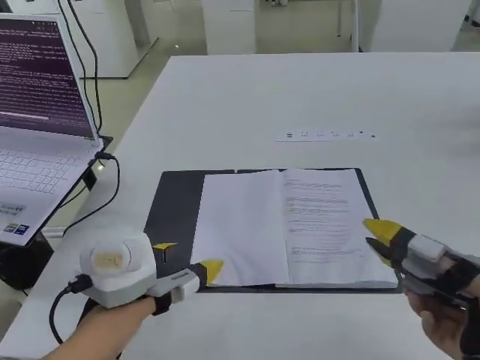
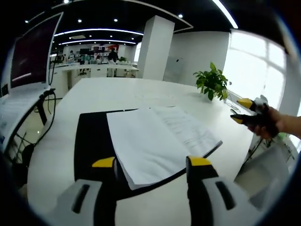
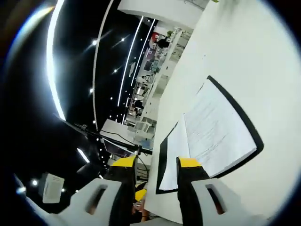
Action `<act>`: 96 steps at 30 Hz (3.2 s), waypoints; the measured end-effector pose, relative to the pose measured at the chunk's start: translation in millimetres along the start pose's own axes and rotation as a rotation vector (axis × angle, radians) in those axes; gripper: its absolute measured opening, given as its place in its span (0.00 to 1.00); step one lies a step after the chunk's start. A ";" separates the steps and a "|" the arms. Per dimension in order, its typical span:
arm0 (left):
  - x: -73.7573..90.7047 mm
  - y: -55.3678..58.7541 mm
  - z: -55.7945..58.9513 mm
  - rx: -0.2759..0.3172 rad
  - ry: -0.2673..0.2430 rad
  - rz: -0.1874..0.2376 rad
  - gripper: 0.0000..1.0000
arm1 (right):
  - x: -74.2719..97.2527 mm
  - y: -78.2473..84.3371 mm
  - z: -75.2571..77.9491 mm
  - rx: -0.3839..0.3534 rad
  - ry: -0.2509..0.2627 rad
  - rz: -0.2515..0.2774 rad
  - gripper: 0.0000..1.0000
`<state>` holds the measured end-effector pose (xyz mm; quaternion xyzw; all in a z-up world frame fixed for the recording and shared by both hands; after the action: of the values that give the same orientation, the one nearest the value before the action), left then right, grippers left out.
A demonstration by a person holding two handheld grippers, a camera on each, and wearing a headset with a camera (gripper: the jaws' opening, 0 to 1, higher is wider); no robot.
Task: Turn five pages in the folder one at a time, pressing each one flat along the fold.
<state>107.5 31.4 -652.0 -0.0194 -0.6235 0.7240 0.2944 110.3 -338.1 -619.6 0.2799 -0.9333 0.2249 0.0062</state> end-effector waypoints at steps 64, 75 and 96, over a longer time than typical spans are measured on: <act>-64.8 -1.8 100.5 -0.171 0.175 -0.133 0.90 | 72.0 8.8 31.7 0.656 0.223 -0.120 1.00; -132.0 1.4 141.3 -0.211 0.264 -0.123 0.79 | 72.7 9.8 31.7 0.637 0.225 -0.096 0.99; -203.3 46.1 180.0 -0.248 0.226 -0.166 0.58 | 73.4 11.9 31.3 0.625 0.222 -0.101 0.98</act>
<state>185.7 -222.9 -723.2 -0.0854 -0.6705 0.6081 0.4165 45.7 -380.7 -642.6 0.2878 -0.7977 0.5289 0.0328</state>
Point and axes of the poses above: the centre of the closed fingertips' face, and the gripper's own axes: x roughly backward along the fingers, z roughly to its right, y roughly out of its underside, the point moved 9 cm from there along x, roughly backward along the fingers, and after that the axes turned 7 degrees about z, right-handed, at the moved point
